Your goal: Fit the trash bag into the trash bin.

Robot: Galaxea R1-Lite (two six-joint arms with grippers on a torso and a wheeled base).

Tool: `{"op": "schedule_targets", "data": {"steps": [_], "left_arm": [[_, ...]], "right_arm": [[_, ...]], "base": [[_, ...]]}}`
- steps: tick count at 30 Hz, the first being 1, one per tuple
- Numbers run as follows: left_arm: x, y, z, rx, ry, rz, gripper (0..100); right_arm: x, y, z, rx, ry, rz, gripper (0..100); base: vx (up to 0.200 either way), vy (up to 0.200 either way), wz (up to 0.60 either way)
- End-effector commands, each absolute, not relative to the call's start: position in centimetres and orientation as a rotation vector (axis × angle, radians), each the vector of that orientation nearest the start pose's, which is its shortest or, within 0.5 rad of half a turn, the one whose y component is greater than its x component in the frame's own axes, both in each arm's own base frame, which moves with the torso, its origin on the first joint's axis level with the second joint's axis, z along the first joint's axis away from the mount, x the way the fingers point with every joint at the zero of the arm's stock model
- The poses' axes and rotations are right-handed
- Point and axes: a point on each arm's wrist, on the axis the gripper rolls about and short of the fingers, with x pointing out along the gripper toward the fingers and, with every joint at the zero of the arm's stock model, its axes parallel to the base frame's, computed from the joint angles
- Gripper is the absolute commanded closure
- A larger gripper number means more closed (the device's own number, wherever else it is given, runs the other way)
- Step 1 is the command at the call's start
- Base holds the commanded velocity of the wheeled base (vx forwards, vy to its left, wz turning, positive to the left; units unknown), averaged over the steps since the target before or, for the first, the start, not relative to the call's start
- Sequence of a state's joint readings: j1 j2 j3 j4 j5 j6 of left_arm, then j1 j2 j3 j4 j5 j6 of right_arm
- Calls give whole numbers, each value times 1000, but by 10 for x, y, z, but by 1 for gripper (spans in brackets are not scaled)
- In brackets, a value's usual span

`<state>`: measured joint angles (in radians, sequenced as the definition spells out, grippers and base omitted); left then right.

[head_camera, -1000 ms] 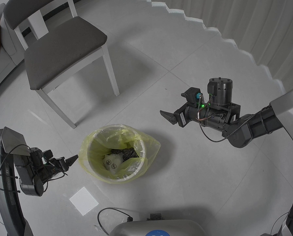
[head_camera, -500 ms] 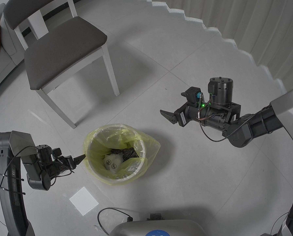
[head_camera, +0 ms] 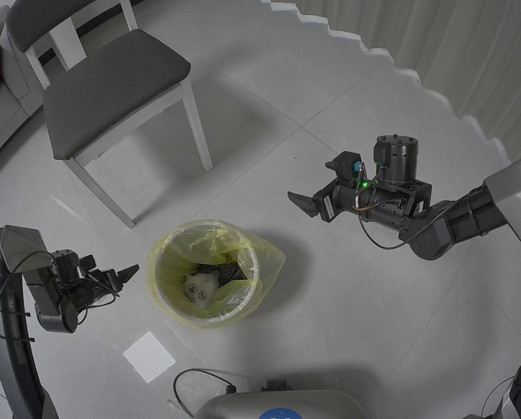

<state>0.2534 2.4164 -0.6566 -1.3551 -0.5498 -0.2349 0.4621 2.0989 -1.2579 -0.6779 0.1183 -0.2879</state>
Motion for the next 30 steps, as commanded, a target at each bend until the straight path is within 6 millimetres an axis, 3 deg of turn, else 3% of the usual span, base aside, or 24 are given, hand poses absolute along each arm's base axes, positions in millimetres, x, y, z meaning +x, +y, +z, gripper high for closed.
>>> {"op": "schedule_targets", "data": {"steps": [1,4,8,9,11,12,13,14,18,20,21,22,23,24,28,30], "left_arm": [[304,104,30,-406,283,-221,0],[278,104,57,-378,210,-233,0],[240,88,102,-351,95,-312,0],[240,88,102,-351,95,-312,0],[206,71,139,-350,0,-359,0],[196,65,148,-349,-27,-377,0],[196,65,148,-349,-27,-377,0],[171,51,167,-332,-96,-421,0],[129,31,181,-304,-162,-459,0],[111,23,185,-297,-173,-479,0],[111,23,185,-297,-173,-479,0],[87,11,190,-290,-184,-514,0],[87,11,190,-290,-184,-514,0],[68,3,196,-289,-188,-554,0],[12,-14,221,-309,-159,-654,0],[-29,-18,236,-348,-70,-727,0]], "right_arm": [[344,160,209,-236,21,545,0],[316,136,232,-208,-11,481,0],[266,99,257,-189,-66,387,0],[266,99,257,-189,-66,387,0],[221,73,259,-178,-86,345,0],[207,66,257,-177,-92,337,0],[207,66,257,-177,-92,337,0],[171,51,249,-173,-103,316,0],[113,29,227,-140,-130,275,0],[90,21,214,-115,-144,253,0],[90,21,214,-115,-144,253,0],[67,14,195,-79,-159,221,0],[67,14,195,-79,-159,221,0],[49,8,183,-63,-191,181,0],[16,2,165,-61,-266,118,0],[-5,1,155,-62,-274,109,0]], "base": [[0,0,0],[0,0,0],[0,0,0],[0,0,0],[0,0,0],[0,0,0],[0,0,0],[0,0,0],[0,0,0],[0,0,0],[0,0,0],[0,0,0],[0,0,0],[0,0,0],[0,0,0],[0,0,0]]}}
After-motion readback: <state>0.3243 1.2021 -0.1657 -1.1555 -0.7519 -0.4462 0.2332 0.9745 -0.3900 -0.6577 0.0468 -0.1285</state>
